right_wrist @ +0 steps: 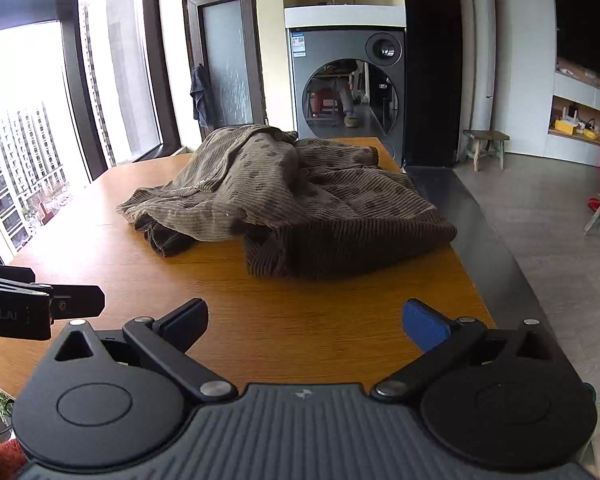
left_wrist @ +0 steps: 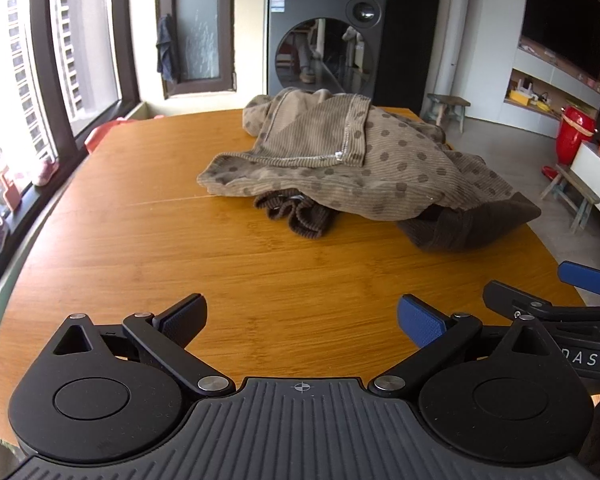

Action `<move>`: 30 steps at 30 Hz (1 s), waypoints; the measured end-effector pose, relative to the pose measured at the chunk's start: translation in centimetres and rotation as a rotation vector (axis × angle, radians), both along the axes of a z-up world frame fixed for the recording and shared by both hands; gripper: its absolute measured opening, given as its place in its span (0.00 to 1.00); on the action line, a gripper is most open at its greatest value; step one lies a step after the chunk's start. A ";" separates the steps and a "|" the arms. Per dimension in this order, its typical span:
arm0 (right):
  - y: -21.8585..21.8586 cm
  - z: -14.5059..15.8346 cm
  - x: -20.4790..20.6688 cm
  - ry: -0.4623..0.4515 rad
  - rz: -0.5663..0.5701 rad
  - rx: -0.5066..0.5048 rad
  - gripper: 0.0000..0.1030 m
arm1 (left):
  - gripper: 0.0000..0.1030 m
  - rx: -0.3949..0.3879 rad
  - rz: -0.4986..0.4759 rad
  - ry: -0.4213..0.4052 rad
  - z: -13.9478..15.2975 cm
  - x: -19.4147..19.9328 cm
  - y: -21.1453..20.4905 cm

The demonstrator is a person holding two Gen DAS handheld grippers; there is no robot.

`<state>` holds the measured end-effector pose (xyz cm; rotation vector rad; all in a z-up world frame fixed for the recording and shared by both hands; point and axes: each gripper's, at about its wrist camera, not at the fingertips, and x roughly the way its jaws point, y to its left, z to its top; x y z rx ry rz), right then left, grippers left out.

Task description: Fold clothes

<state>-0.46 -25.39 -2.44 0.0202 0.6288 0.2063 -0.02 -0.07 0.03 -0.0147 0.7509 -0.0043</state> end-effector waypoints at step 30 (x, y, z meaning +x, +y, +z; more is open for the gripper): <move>0.3 -1.0 0.9 0.050 0.015 0.002 1.00 | 1.00 -0.059 0.018 0.067 -0.6 0.6 0.6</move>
